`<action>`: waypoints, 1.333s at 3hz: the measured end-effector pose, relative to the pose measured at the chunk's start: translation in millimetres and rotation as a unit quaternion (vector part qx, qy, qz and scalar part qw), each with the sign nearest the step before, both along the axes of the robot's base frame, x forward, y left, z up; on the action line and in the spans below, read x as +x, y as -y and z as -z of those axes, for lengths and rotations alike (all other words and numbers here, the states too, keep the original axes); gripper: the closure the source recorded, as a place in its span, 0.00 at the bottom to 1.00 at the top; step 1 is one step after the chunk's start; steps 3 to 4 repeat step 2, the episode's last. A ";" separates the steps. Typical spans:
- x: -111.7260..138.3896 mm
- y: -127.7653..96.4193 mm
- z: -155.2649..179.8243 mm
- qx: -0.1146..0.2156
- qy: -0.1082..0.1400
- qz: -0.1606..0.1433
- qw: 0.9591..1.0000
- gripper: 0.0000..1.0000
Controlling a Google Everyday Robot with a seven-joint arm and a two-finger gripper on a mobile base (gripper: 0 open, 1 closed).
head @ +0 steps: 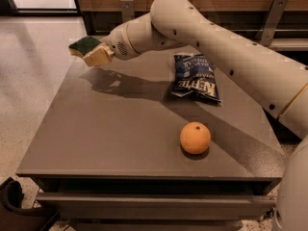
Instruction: Pick sponge
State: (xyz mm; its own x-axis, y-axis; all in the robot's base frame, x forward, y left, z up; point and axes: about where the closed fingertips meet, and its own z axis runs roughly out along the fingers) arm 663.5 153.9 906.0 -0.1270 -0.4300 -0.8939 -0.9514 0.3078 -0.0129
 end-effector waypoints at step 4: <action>-18.9 58.8 -64.4 0.031 0.041 -0.031 0.998 1.00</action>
Offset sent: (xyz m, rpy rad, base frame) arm -0.0256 -0.0885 0.0921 0.0987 -0.1314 0.0819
